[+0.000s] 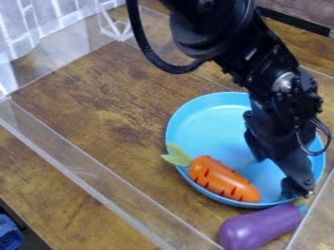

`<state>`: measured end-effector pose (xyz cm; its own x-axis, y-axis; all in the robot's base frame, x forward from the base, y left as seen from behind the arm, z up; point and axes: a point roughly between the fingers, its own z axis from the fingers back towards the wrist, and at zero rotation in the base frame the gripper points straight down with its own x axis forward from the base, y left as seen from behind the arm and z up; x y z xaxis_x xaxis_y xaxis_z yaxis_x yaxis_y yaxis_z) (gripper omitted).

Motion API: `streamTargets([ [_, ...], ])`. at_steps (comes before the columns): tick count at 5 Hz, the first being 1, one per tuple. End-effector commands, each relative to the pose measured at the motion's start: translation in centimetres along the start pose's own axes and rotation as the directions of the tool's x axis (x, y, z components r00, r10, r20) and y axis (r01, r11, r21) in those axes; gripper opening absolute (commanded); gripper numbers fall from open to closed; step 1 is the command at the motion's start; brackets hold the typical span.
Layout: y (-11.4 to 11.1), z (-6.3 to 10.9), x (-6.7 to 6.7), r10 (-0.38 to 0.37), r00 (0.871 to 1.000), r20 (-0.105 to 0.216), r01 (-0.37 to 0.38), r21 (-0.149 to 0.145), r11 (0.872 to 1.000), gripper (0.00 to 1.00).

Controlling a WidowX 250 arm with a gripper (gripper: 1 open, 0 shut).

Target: Put the purple eggplant on the blue tray

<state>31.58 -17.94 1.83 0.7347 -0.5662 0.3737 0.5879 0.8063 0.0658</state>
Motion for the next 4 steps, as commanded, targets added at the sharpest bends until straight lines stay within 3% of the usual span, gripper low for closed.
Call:
streamTargets([
  [1,-0.31,-0.3,-2.96,-0.006,0.994,-0.105,0.004,-0.019,1.0,1.0],
  [4,0.51,0.08,-3.58,0.007,0.991,-0.136,-0.01,-0.021,1.0,1.0],
])
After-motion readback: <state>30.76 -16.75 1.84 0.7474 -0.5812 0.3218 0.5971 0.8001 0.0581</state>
